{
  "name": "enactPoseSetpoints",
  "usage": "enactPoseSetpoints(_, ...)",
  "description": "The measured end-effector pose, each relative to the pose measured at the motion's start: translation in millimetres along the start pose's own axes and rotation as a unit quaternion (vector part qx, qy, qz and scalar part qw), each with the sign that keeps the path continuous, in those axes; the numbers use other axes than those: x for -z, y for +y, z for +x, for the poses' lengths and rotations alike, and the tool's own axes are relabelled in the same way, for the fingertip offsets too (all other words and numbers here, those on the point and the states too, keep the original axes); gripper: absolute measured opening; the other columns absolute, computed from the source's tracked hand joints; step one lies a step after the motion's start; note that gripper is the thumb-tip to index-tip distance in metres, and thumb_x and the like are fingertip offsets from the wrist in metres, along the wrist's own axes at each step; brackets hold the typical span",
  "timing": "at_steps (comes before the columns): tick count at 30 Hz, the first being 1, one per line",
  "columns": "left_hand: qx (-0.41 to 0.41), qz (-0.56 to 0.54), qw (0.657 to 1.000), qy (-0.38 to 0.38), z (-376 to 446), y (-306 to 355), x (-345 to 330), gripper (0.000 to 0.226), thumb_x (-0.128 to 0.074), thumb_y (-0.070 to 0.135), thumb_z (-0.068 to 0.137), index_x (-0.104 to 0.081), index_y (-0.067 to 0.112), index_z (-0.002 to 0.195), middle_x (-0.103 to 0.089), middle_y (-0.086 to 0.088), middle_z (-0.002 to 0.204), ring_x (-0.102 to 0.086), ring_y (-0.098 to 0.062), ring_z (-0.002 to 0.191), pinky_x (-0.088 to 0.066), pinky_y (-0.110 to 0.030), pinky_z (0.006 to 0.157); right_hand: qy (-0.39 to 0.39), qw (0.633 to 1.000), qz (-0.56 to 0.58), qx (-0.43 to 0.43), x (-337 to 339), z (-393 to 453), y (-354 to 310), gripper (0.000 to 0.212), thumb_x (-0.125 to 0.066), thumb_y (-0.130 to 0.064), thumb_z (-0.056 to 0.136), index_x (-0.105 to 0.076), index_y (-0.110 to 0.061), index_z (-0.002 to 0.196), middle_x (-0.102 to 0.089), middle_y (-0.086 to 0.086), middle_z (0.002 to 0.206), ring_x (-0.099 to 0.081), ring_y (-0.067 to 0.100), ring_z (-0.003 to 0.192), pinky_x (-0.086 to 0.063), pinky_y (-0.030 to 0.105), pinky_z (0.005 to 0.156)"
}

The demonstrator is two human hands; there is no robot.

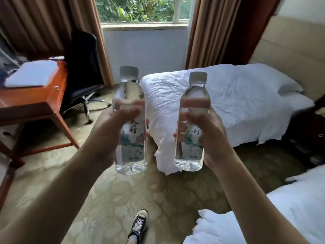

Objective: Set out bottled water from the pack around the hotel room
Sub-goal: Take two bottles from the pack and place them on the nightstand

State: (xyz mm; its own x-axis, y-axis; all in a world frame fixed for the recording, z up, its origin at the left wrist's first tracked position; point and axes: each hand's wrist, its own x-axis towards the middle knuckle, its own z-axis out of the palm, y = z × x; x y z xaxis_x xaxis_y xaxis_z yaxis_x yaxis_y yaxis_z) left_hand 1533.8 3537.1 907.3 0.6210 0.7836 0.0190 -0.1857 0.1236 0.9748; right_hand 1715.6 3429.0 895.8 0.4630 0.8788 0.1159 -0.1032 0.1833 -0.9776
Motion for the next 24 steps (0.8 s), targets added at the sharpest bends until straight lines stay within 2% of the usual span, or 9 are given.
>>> enactPoseSetpoints(4,0.035,-0.007,0.997,-0.075,122.5,-10.1,-28.0,0.039,-0.072,0.041,0.056,-0.072,0.027,0.092,-0.069,-0.006,0.078,-0.069,-0.025,0.067,-0.054,-0.041,0.069,0.105,0.994,-0.029,0.008,43.7,71.2,-0.9,0.032,-0.070,-0.028,0.077,-0.061,-0.018,0.106,-0.065,0.005,0.084,-0.066,0.026,0.076,-0.056,0.057,0.080)
enactPoseSetpoints(7,0.054,0.001,0.983,-0.175,201.3,-18.4,-76.9,0.040,-0.072,0.040,0.059,-0.069,0.023,0.095,-0.070,-0.008,0.080,-0.070,-0.025,0.067,-0.056,-0.040,0.066,0.181,0.982,-0.048,0.022,85.1,104.1,-14.5,0.050,-0.070,-0.034,0.072,-0.061,-0.006,0.112,-0.067,0.006,0.082,-0.068,0.023,0.072,-0.058,0.047,0.072)
enactPoseSetpoints(9,0.061,0.008,0.968,-0.243,243.8,-27.5,-120.1,0.032,-0.072,0.035,0.062,-0.069,0.022,0.091,-0.071,-0.008,0.078,-0.069,-0.024,0.065,-0.059,-0.038,0.063,0.245,0.967,-0.054,0.040,116.4,116.1,-22.0,0.043,-0.070,-0.028,0.072,-0.062,-0.007,0.108,-0.069,0.002,0.078,-0.069,0.019,0.069,-0.058,0.039,0.066)
enactPoseSetpoints(11,0.073,0.000,0.948,-0.311,271.8,-38.7,-169.6,0.029,-0.071,0.031,0.064,-0.069,0.019,0.090,-0.070,-0.009,0.077,-0.068,-0.025,0.063,-0.059,-0.036,0.062,0.310,0.949,-0.038,0.047,149.7,117.0,-27.1,0.029,-0.066,-0.021,0.076,-0.062,-0.012,0.103,-0.069,-0.001,0.075,-0.069,0.018,0.068,-0.057,0.038,0.064)
enactPoseSetpoints(14,0.115,-0.023,0.921,-0.370,303.5,-60.1,-246.5,0.030,-0.072,0.025,0.061,-0.070,0.014,0.090,-0.068,-0.013,0.075,-0.065,-0.028,0.060,-0.057,-0.038,0.064,0.395,0.916,-0.052,0.038,207.5,111.9,-31.4,0.033,-0.068,-0.028,0.072,-0.062,-0.013,0.101,-0.067,0.004,0.080,-0.069,0.021,0.069,-0.056,0.037,0.063)
enactPoseSetpoints(18,0.123,-0.001,0.877,-0.464,333.7,-95.5,-345.6,0.026,-0.071,0.032,0.063,-0.072,0.017,0.084,-0.069,-0.011,0.078,-0.067,-0.029,0.066,-0.055,-0.044,0.073,0.469,0.881,-0.037,0.055,286.6,104.1,-33.0,0.023,-0.062,-0.018,0.077,-0.061,-0.017,0.100,-0.063,0.008,0.076,-0.065,0.026,0.065,-0.058,0.038,0.059)
enactPoseSetpoints(24,0.136,0.029,0.857,-0.497,377.2,-140.8,-487.4,0.038,-0.071,0.034,0.063,-0.069,0.014,0.095,-0.069,-0.011,0.083,-0.067,-0.031,0.072,-0.056,-0.042,0.068,0.516,0.852,-0.035,0.075,430.4,112.5,-36.0,0.026,-0.060,-0.021,0.079,-0.060,-0.014,0.105,-0.064,0.010,0.079,-0.066,0.027,0.067,-0.057,0.040,0.064)
